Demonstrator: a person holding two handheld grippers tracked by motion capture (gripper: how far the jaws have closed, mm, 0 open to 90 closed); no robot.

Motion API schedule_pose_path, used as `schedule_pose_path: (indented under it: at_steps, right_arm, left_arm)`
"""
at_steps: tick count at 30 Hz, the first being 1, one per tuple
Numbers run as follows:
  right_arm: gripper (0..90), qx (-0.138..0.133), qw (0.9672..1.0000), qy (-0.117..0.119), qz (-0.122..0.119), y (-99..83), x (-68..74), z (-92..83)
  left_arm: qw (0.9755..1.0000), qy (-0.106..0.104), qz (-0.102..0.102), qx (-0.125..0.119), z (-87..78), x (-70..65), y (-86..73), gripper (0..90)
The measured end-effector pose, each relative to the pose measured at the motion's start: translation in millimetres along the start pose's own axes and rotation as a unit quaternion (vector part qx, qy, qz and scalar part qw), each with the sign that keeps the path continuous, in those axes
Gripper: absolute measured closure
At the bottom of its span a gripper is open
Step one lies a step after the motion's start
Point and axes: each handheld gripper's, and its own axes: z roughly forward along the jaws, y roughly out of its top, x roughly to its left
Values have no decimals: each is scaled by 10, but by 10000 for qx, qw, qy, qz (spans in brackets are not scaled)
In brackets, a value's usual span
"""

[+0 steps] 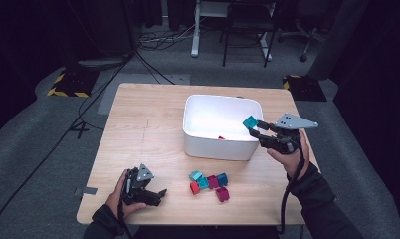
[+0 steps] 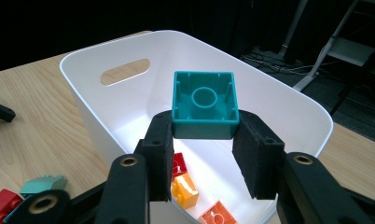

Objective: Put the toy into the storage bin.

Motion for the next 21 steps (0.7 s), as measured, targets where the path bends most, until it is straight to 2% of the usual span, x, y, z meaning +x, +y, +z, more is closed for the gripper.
schedule_pose_path:
  at_steps: [10,18,21]
  right_arm:
    - [593,97,9998,-90,113,-2,-44,103]
    - [592,163,9998,-91,48,2,-35,169]
    - [591,195,9997,-60,104,-6,-35,201]
  left_arm:
    - [10000,0,4,2,0,1,0,5]
    - [10000,1,2,0,0,0,0,5]
    - [10000,3,2,0,0,0,0,5]
